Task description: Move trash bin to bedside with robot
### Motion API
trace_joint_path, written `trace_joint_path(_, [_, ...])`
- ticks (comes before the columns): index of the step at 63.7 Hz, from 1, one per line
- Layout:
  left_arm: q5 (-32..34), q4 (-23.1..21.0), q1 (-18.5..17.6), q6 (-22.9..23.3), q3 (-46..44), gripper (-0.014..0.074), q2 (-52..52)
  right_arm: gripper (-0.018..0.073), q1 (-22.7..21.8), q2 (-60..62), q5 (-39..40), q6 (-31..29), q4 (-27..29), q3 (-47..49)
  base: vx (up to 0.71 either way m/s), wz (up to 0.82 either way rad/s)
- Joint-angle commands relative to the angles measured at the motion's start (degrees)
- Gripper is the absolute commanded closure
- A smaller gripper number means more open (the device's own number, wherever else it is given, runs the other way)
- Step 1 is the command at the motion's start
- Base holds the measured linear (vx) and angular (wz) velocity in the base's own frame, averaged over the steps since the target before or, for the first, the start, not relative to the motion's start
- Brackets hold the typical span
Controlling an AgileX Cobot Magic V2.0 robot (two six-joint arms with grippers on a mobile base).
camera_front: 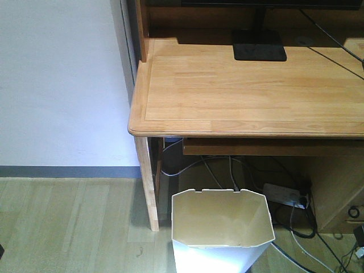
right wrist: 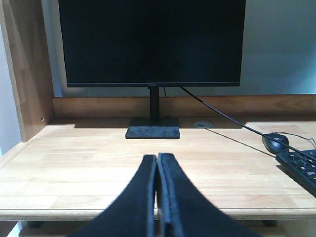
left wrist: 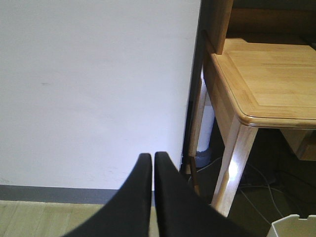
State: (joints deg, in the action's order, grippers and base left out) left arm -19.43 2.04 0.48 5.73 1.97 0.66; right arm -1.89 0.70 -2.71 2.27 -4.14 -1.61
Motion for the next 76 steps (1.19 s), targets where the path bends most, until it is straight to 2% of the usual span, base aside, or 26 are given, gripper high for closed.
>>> trace_joint_path(1, [4.2, -0.1, 0.0, 0.2, 0.2, 0.0603, -1.0, 0.0568, -0.3, 0.6, 4.2, -0.4, -0.5, -0.4, 0.0, 0.0])
trace_joint_path(55, [4.2, -0.1, 0.0, 0.2, 0.2, 0.0603, -1.0, 0.0568, -0.3, 0.6, 4.5, -0.5, -0.6, -0.4, 0.0, 0.0])
trace_joint_path(67, [4.2, -0.1, 0.0, 0.2, 0.2, 0.0603, -1.0, 0.0568, -0.3, 0.6, 12.1, -0.6, -0.8, -0.4, 0.0, 0.0])
trace_joint_path(76, [4.2, -0.1, 0.0, 0.2, 0.2, 0.0603, -1.0, 0.0568, -0.3, 0.6, 21.9, -1.1, 0.0, -0.3, 0.0, 0.0])
